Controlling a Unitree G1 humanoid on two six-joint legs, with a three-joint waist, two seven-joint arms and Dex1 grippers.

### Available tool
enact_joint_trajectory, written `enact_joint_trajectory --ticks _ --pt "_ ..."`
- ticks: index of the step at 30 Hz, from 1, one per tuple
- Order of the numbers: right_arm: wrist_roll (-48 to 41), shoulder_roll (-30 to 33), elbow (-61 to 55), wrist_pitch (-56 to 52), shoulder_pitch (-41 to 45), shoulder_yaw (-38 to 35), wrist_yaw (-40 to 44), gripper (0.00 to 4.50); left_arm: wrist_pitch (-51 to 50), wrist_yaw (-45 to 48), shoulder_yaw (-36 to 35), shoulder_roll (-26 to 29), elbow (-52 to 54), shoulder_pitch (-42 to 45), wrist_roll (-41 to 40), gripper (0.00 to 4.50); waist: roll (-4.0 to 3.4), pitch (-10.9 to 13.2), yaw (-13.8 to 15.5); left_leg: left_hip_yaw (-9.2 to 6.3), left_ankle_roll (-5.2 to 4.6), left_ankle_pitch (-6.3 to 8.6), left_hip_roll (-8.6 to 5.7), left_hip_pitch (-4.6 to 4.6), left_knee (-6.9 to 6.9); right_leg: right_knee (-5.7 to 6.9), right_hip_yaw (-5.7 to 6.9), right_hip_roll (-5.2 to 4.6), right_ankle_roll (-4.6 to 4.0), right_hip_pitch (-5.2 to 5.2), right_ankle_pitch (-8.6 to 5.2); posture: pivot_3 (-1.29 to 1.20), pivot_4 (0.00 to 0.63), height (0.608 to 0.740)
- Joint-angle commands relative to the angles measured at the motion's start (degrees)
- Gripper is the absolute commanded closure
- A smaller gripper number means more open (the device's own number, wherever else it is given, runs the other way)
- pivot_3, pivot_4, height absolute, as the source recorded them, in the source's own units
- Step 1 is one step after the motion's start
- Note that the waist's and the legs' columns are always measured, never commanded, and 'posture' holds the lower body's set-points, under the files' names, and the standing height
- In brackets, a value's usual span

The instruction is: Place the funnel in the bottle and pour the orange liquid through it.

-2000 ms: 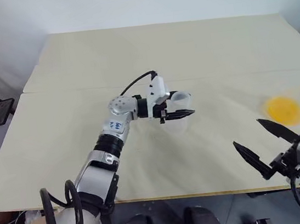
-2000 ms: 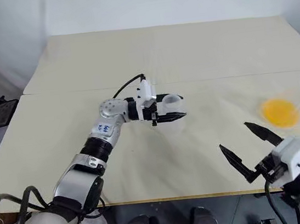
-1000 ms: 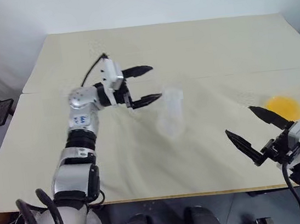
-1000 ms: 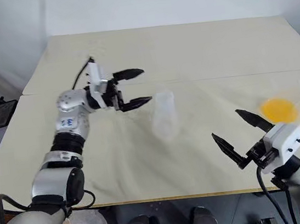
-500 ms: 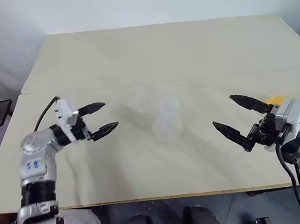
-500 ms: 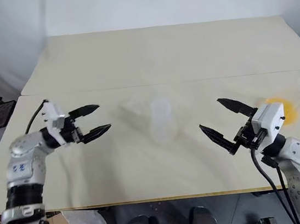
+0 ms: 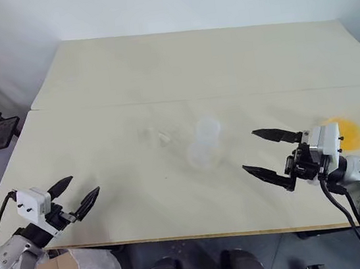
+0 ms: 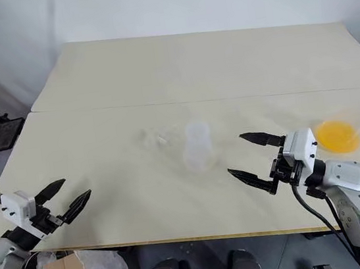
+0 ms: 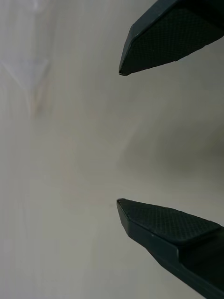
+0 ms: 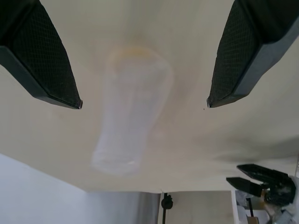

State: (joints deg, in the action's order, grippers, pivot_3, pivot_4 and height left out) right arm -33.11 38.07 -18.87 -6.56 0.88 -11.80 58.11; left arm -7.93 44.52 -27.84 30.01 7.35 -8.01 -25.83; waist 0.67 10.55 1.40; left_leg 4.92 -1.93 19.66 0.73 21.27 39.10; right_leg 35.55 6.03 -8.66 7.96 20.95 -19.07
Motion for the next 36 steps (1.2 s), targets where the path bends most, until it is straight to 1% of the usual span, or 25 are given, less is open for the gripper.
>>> enact_joint_trajectory --ticks 1,5,8,11,16,19,23,26,27,28,30,35,36 --pt "-0.18 0.04 0.25 1.62 -1.22 -2.54 0.08 0.00 -1.56 -2.24 2.61 -0.33 4.42 2.71 -1.26 0.02 -0.01 0.00 -0.05 0.00 0.01 0.00 0.00 0.00 0.00 0.00 0.01 0.02 0.00 -0.01 0.00 0.00 0.150 0.740" --pt "0.08 -0.54 -0.41 2.01 -2.97 -3.27 -1.26 0.00 -3.37 -4.60 9.15 -0.95 1.21 10.27 1.67 0.02 -0.01 -0.01 0.00 0.04 0.00 0.00 -0.01 -0.01 0.00 0.03 0.19 0.11 0.00 -0.01 0.00 0.00 0.150 0.740" --pt "0.40 -1.09 -1.71 2.08 -3.77 -3.08 -2.30 0.00 -3.85 -6.50 13.30 -1.87 -5.39 16.47 4.74 0.02 -0.04 -0.02 -0.04 0.15 0.00 0.00 -0.02 -0.07 0.00 0.07 0.26 0.15 0.01 0.01 0.01 0.00 0.150 0.740" --pt "0.67 -1.13 -3.14 2.23 -5.21 -3.55 -3.42 0.00 -2.56 -5.11 17.05 -2.43 -12.05 22.16 6.89 0.02 -0.04 -0.02 -0.11 0.21 0.00 -0.01 -0.02 -0.05 -0.01 0.11 0.26 0.18 0.01 0.08 0.01 0.00 0.150 0.740" --pt "0.99 -1.60 -4.00 2.69 -6.22 -4.03 -5.22 0.00 -0.68 -4.01 19.60 -4.14 -20.96 28.54 7.98 0.02 -0.04 -0.02 -0.07 0.30 0.00 -0.01 -0.01 0.00 -0.02 0.13 0.26 0.20 0.02 0.19 0.01 0.00 0.150 0.740" --pt "1.39 -2.26 -4.31 2.86 -6.12 -3.29 -6.26 0.00 1.61 -4.36 19.72 -5.37 -26.69 32.17 8.81 0.02 -0.03 -0.02 0.05 0.31 -0.03 -0.02 -0.02 0.00 0.01 0.12 0.27 0.19 0.02 0.16 0.01 0.00 0.150 0.740" --pt "2.26 -3.53 -5.41 3.00 -6.56 -2.07 -7.56 0.00 5.39 -4.89 20.31 -7.40 -36.45 39.98 10.25 0.02 -0.03 -0.02 0.25 0.30 -0.05 -0.04 -0.04 0.00 0.03 0.13 0.28 0.18 0.04 0.14 0.02 0.00 0.150 0.740" --pt "2.70 -3.88 -5.67 3.11 -6.81 -2.23 -8.01 0.00 6.71 -3.44 20.61 -7.47 -38.98 41.53 10.88 0.02 -0.02 -0.02 0.05 0.32 -0.06 -0.05 -0.07 0.02 0.03 0.12 0.29 0.18 0.07 0.14 0.03 0.00 0.150 0.740" --pt "2.84 -4.02 -5.74 3.20 -6.93 -2.26 -8.19 0.00 7.03 -3.37 20.62 -7.29 -39.59 41.77 11.15 0.41 -0.03 -0.02 -0.10 0.32 -0.05 -0.05 -0.07 0.03 0.02 0.11 0.29 0.18 0.07 0.16 0.04 0.00 0.150 0.740" --pt "2.96 -4.10 -5.78 3.31 -7.03 -2.26 -8.33 0.00 7.30 -3.29 20.63 -7.14 -40.04 41.93 11.32 0.61 -0.03 -0.02 -0.26 0.33 -0.05 -0.04 -0.07 0.02 0.00 0.12 0.29 0.18 0.07 0.19 0.04 0.00 0.150 0.740" --pt "3.07 -4.34 -5.92 3.53 -7.37 -2.30 -8.70 0.00 7.69 -2.78 20.48 -6.70 -40.34 41.74 11.33 1.23 -0.02 -0.02 -0.30 0.37 -0.04 -0.04 -0.04 0.04 -0.04 0.15 0.29 0.21 0.07 0.28 0.04 0.00 0.150 0.740" --pt "3.72 -5.16 -6.23 4.36 -8.49 -1.81 -9.45 0.00 8.11 0.83 19.96 -5.49 -36.33 37.93 9.70 2.81 -0.03 -0.02 -0.21 0.38 -0.04 -0.04 -0.03 0.05 -0.01 0.21 0.28 0.21 0.07 0.30 0.04 0.00 0.150 0.740" --pt "3.89 -5.39 -6.30 4.47 -8.61 -1.70 -9.61 0.00 7.73 1.96 19.85 -5.28 -34.59 36.74 8.85 2.81 -0.03 -0.02 -0.23 0.38 -0.04 -0.04 -0.03 0.04 -0.01 0.21 0.27 0.20 0.07 0.30 0.04 0.00 0.150 0.740"
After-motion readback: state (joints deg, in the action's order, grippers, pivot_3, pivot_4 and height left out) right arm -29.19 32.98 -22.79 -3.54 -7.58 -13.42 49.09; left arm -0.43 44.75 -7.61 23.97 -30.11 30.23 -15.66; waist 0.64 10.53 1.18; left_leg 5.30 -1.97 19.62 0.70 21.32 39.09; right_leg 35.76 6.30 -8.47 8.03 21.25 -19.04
